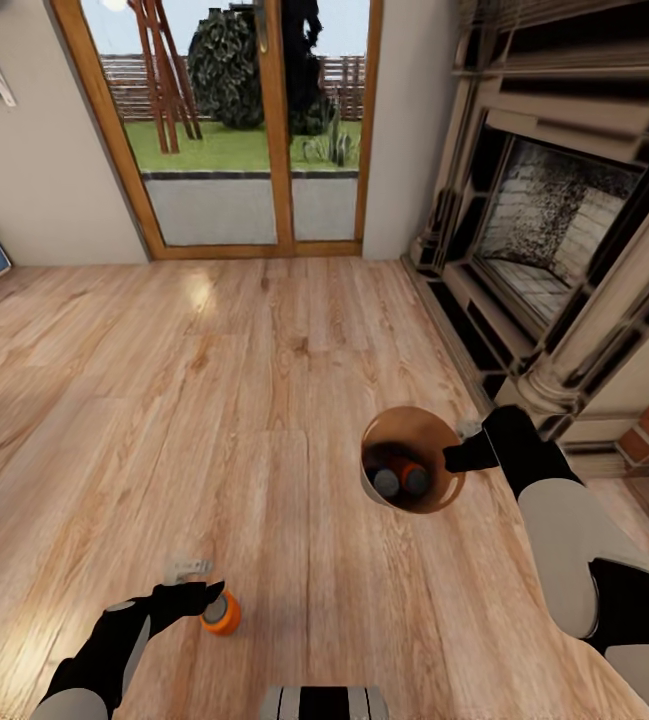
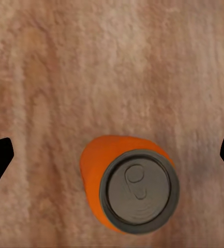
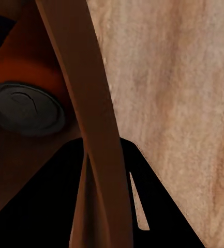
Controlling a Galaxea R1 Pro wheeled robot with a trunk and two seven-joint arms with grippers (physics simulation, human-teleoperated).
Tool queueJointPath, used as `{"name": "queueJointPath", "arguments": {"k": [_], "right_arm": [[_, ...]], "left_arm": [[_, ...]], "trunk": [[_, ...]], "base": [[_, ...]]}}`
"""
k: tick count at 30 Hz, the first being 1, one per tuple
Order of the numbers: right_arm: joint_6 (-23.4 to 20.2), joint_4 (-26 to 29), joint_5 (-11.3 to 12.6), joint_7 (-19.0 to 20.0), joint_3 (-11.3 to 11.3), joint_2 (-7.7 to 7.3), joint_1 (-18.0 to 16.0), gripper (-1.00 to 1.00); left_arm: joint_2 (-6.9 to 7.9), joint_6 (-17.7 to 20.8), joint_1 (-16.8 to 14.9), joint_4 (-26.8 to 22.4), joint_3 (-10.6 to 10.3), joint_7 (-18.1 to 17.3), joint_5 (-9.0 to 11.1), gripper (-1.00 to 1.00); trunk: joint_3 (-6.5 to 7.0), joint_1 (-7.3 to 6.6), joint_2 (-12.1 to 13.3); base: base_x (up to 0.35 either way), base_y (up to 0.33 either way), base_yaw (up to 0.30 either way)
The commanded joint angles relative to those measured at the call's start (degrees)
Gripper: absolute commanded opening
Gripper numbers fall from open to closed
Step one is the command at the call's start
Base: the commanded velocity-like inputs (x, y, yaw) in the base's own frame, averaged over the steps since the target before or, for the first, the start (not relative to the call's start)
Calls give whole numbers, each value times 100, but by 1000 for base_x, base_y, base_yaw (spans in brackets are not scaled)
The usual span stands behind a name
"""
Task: Put the three can of soda from the living room inside the tash can in the kitchen.
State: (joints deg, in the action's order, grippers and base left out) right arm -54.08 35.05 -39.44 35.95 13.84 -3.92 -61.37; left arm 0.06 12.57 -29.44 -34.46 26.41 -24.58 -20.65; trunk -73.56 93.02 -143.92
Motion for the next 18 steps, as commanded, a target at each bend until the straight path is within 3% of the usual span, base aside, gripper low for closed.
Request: {"name": "queueJointPath", "arguments": {"k": [1,18], "right_arm": [[-20,2,101,-8,4,5,-2,-100],[11,2,103,-18,0,22,2,-100]], "left_arm": [[1,0,0,0,-2,-1,2,100],[-30,-100,0,56,-58,0,1,100]], "trunk": [[-22,1,-2],[-288,32,-18]], "base": [[0,0,0],[0,0,0]]}}
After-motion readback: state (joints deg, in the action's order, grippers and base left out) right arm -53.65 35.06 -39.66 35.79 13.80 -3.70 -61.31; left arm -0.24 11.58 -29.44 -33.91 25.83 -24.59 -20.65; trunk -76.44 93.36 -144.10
